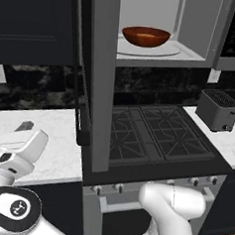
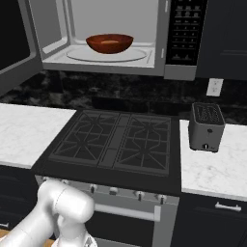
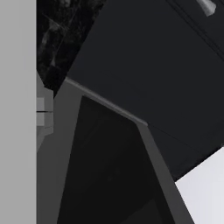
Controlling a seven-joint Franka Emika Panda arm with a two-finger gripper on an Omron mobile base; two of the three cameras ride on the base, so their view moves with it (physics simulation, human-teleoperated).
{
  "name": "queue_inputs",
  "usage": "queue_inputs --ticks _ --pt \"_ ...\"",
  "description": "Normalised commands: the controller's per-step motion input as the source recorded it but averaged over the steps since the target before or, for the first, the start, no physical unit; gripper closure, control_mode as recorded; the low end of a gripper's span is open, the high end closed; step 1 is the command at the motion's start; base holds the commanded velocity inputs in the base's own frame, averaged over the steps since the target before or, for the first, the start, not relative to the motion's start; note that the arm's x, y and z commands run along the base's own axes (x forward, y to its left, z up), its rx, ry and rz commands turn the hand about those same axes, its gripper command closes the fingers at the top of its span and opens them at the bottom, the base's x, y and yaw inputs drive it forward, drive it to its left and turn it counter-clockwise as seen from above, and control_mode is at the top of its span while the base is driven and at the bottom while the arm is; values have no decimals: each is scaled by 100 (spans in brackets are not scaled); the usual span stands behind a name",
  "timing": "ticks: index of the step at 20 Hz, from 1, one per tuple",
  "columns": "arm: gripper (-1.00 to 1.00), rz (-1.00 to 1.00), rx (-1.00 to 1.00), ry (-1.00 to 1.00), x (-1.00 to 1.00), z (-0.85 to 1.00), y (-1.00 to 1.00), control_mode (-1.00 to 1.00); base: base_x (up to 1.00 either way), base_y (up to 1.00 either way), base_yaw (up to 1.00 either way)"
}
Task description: Open the microwave, place the bowl with waffle inside the microwave, then close the microwave door and turn it on.
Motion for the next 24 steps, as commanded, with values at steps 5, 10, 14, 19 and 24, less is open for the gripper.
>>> queue_inputs --ticks 5,10,14,19,24 --pt "100 -1 0 -10 62 5 3 -100 0 0 0" --pt "100 0 -1 -8 7 24 -41 -100 0 0 0" --pt "100 0 0 -19 -81 41 -100 -100 0 0 0" --pt "100 0 0 -4 -19 39 -100 -100 0 0 0" --pt "100 -2 0 0 18 33 -100 -100 0 0 0"
